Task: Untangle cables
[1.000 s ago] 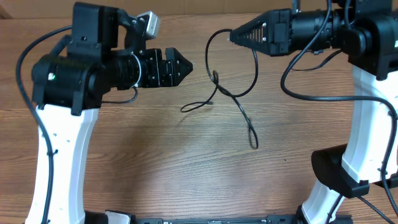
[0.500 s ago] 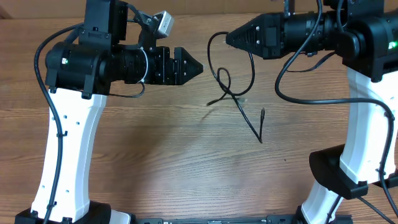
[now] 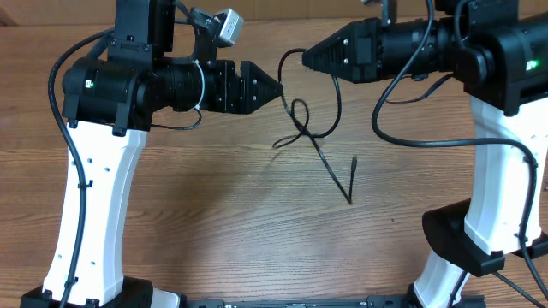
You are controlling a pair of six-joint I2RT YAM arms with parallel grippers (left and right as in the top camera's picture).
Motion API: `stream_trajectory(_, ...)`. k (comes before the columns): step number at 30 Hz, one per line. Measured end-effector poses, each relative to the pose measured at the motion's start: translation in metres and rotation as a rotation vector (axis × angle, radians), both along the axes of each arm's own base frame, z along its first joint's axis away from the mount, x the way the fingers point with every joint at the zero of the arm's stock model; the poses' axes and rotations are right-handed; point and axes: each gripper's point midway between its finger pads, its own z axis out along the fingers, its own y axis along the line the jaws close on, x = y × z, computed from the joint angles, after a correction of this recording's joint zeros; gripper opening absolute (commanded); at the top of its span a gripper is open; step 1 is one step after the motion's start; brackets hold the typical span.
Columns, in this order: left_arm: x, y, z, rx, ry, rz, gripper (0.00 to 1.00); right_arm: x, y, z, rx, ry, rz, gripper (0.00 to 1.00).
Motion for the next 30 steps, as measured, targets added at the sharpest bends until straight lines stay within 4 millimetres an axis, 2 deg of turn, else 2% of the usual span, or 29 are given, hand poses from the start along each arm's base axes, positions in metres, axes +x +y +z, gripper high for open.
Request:
stream_trajectory(2,0.001,-0.001,0.001,-0.004,-0.005,-0.002,0.71,-0.004,0.007,0.002,0.008,0.007,0.016,0.04)
stream_trajectory(3,0.001,-0.001,0.001,-0.005,-0.006,-0.003,0.62,-0.007,0.011,0.003,0.014,0.007,0.027,0.04)
stream_trajectory(5,0.001,-0.001,0.002,-0.007,-0.009,-0.004,0.32,-0.012,0.021,0.007,0.032,0.006,0.052,0.04)
stream_trajectory(6,0.001,-0.001,0.002,-0.007,-0.01,-0.005,0.04,-0.015,0.026,0.011,0.048,0.0,0.07,0.04)
stream_trajectory(11,0.001,-0.001,0.002,-0.006,-0.018,-0.008,0.04,-0.026,0.042,0.028,0.122,-0.015,0.142,0.04)
stream_trajectory(20,0.004,0.008,-0.007,0.064,-0.014,0.037,0.05,-0.029,0.043,0.031,0.141,0.017,0.152,0.04)
stream_trajectory(24,0.007,0.019,-0.017,0.134,0.003,0.088,0.04,-0.03,0.038,0.029,0.142,0.043,0.154,0.22)
stream_trajectory(26,0.008,0.024,-0.022,0.162,0.013,0.107,0.04,-0.031,0.033,0.026,0.136,0.048,0.153,0.34)
stream_trajectory(28,0.007,0.027,-0.025,0.179,0.02,0.118,0.04,-0.028,0.026,0.02,0.11,0.05,0.131,0.35)
stream_trajectory(30,0.007,0.029,-0.027,0.192,0.026,0.126,0.04,-0.023,0.019,0.011,0.072,0.048,0.101,0.48)
